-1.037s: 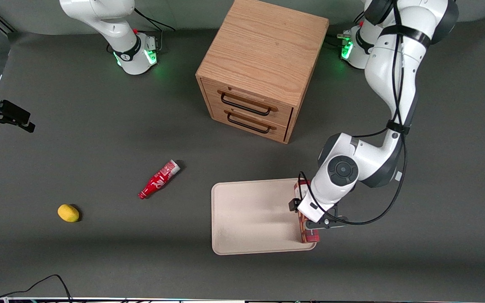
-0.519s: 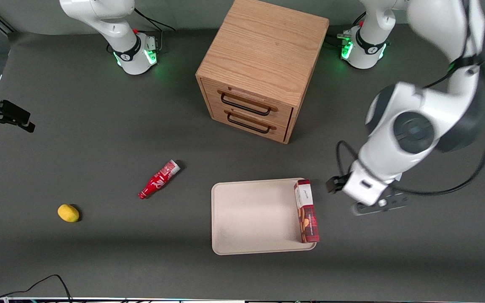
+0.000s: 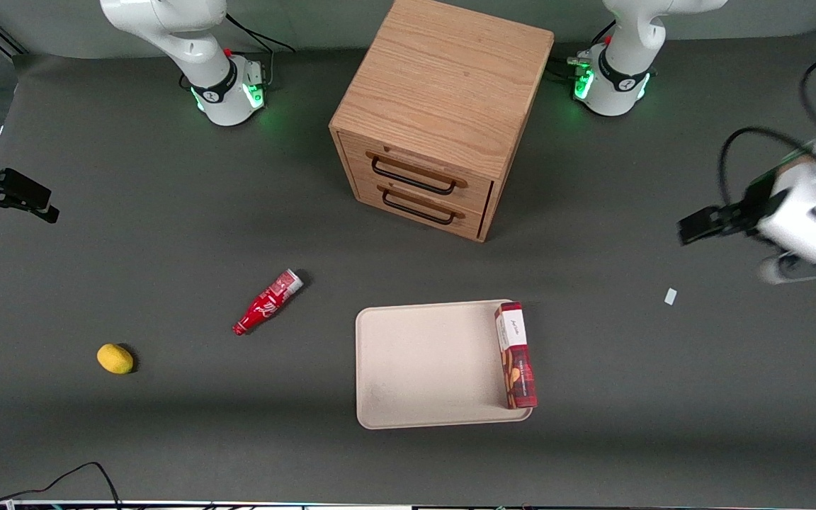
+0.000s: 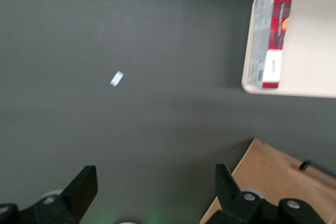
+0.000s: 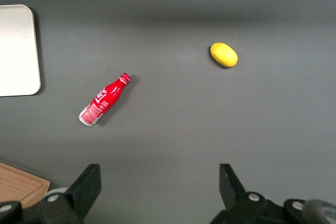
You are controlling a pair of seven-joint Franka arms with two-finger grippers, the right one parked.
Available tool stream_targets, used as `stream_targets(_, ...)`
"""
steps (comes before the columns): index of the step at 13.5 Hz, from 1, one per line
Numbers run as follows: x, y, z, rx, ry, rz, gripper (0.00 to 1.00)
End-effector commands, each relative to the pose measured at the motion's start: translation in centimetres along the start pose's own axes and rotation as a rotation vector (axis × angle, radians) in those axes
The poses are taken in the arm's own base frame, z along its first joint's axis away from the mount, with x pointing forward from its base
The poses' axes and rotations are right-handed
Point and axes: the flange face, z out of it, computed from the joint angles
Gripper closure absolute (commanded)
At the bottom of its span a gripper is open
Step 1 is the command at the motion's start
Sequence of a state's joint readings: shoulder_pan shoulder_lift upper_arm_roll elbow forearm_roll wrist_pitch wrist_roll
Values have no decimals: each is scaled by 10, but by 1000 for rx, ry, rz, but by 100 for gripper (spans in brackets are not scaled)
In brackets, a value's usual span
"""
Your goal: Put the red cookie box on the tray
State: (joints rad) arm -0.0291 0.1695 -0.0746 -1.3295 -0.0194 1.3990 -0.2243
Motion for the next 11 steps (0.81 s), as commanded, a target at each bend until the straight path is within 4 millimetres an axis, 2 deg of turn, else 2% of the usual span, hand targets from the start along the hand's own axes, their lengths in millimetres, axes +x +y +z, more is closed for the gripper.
stream_targets(1, -54, -38, -24, -14, -16, 51, 0)
stream_targets(3, -93, -55, -32, -18, -5, 42, 0)
stream_targets(5, -119, -69, -32, -18, -5, 69, 0)
stream_targets(8, -124, -76, -34, 2, -13, 53, 0)
stream_targets(11, -119, -83, -42, 5, -14, 47, 0)
